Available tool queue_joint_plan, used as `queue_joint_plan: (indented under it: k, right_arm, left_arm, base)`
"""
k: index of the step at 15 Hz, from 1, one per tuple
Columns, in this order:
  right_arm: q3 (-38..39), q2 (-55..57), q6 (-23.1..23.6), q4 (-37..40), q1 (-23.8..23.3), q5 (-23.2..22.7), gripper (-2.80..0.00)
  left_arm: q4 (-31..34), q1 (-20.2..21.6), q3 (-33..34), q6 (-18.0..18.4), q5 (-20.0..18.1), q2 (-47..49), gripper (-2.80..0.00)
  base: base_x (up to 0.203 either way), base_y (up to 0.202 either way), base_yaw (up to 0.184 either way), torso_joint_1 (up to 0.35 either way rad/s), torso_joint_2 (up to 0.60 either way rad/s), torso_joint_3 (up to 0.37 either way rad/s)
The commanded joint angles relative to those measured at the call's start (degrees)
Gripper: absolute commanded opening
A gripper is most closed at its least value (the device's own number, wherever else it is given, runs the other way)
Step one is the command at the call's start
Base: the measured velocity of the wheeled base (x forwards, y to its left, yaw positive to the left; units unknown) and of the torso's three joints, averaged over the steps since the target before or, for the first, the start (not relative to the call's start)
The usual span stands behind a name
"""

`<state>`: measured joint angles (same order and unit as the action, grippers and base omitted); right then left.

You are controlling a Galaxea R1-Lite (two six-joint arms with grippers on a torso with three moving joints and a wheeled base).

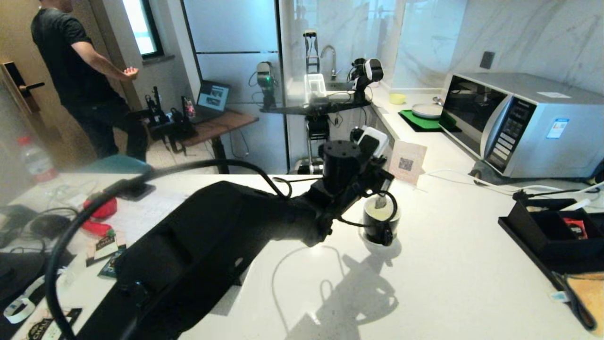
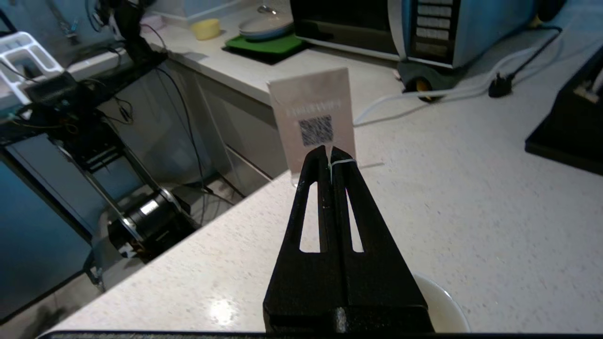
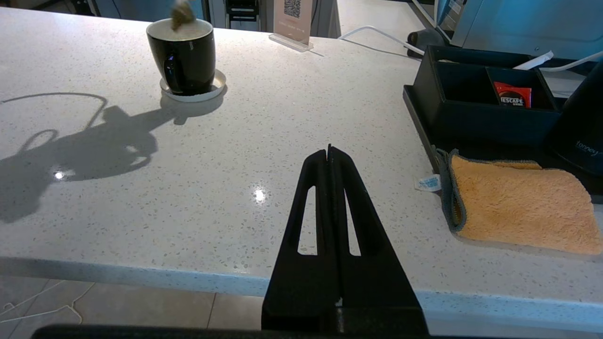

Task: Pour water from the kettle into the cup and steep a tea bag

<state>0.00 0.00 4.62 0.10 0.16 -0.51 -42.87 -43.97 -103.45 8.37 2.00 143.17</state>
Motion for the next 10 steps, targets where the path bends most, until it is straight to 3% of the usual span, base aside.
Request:
queue_joint_plan:
  k: [1, 10]
  right_arm:
    - [0.0, 0.0, 0.0, 0.0, 0.0, 0.0, -2.8]
    - [0.0, 0.0, 0.0, 0.0, 0.0, 0.0, -2.8]
  left_arm:
    - [0.7, 1.0, 0.1, 0.1, 0.0, -4.8, -2.8]
    - [7.0, 2.8, 0.2, 0.0, 0.6, -18.2, -2.8]
  base:
    - [0.0, 0.0, 0.0, 0.0, 0.0, 0.0]
    - [0.0, 0.0, 0.0, 0.0, 0.0, 0.0]
